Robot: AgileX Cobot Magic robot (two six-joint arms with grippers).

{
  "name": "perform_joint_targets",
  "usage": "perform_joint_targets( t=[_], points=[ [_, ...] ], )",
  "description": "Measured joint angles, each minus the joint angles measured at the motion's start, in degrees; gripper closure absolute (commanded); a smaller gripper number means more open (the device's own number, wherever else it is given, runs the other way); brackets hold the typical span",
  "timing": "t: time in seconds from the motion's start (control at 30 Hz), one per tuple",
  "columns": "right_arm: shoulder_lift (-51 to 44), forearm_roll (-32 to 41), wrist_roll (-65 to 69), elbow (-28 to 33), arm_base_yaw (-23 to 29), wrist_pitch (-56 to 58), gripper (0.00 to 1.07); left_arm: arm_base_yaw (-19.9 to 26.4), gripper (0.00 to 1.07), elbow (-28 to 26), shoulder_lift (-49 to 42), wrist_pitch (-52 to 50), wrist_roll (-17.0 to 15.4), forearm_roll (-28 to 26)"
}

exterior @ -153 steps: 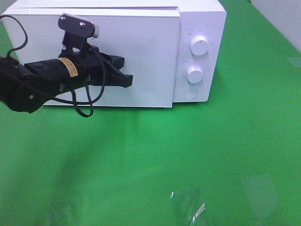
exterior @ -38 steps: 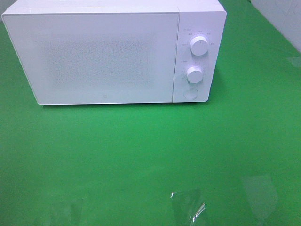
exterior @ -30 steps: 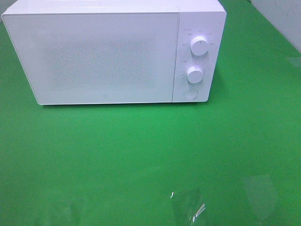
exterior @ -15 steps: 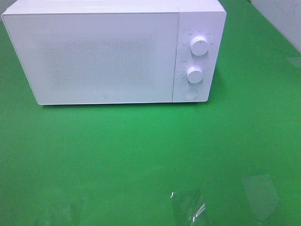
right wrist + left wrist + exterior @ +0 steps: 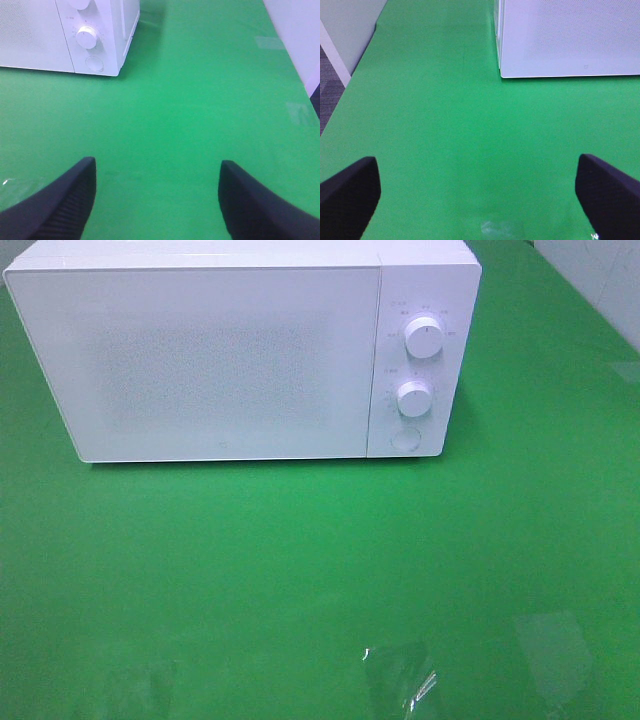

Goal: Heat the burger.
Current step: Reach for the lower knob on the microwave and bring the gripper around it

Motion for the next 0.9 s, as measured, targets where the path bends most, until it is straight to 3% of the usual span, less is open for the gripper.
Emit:
perform_joint_targets(
  t=[0.67, 0.9],
  points=[
    [0.00, 0.06, 0.00, 0.00, 0.00, 0.00, 0.41, 0.00, 0.09, 0.00, 0.00, 0.00, 0.00, 0.00],
    [0.06, 0.06, 0.00, -0.69, 0.00, -1.26, 0.26, 0.00, 0.09, 0.00, 0.00, 0.00, 0.00, 0.00]
  ],
)
